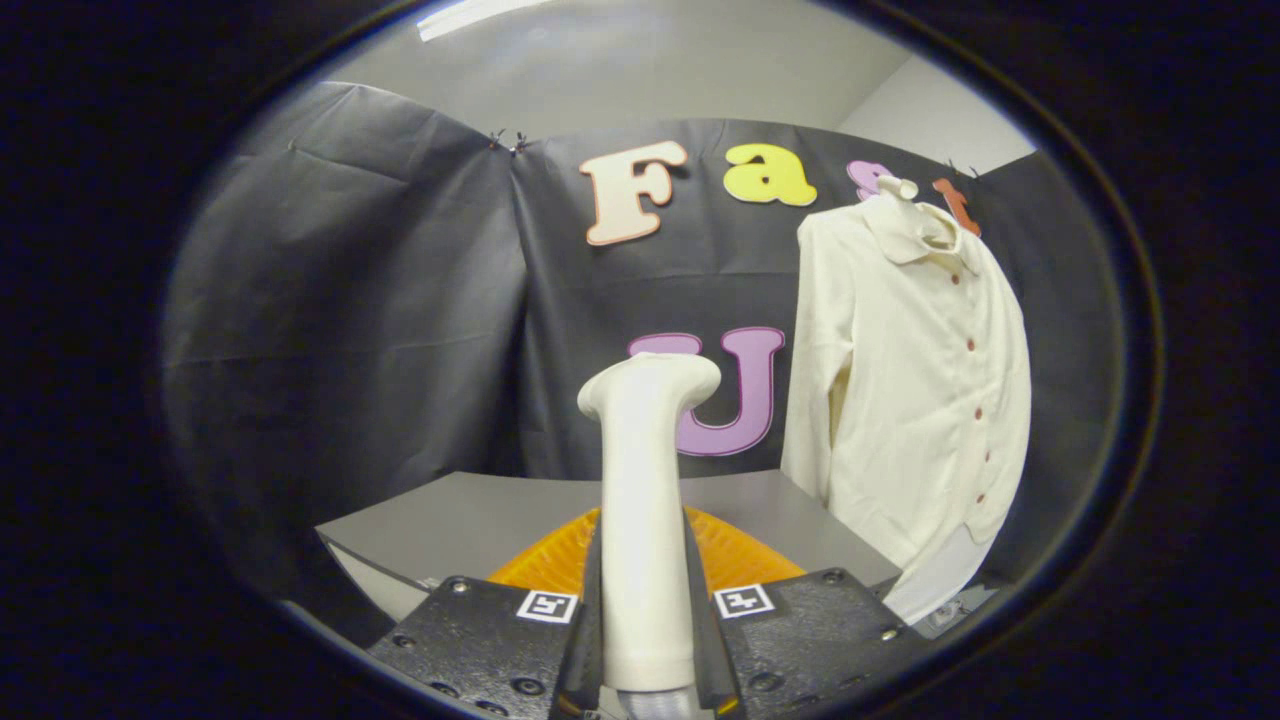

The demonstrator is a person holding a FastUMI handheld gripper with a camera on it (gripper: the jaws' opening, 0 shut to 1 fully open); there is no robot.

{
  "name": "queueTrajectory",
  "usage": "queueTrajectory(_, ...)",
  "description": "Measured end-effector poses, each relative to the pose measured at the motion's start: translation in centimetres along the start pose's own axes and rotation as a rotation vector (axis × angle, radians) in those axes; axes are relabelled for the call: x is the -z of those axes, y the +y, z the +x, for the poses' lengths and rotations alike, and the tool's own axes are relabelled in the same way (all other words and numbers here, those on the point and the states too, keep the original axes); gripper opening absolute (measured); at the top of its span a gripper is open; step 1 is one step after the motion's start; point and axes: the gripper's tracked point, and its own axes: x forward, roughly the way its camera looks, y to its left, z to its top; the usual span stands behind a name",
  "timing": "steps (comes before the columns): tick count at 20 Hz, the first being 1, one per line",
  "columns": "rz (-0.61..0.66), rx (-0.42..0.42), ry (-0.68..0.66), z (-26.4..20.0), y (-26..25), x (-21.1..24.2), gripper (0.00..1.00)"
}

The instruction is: Iron the clothes twice with a garment steamer, once on the left side and once on the right side.

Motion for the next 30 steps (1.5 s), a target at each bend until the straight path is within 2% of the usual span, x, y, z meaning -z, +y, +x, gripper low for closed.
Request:
queueTrajectory(5, -0.048, -0.01, -0.152, -4.3, -2.6, -5.6, 0.35)
queueTrajectory(9, -0.103, 0.023, -0.252, -6.8, -6.2, -8.7, 0.35)
queueTrajectory(14, -0.118, 0.076, -0.326, -7.5, -11.5, -11.4, 0.35)
queueTrajectory(19, -0.072, 0.112, -0.312, -5.5, -17.0, -11.1, 0.35)
queueTrajectory(24, -0.047, 0.134, -0.283, -1.5, -21.4, -9.7, 0.35)
queueTrajectory(30, -0.003, 0.14, -0.248, 3.0, -24.2, -7.1, 0.35)
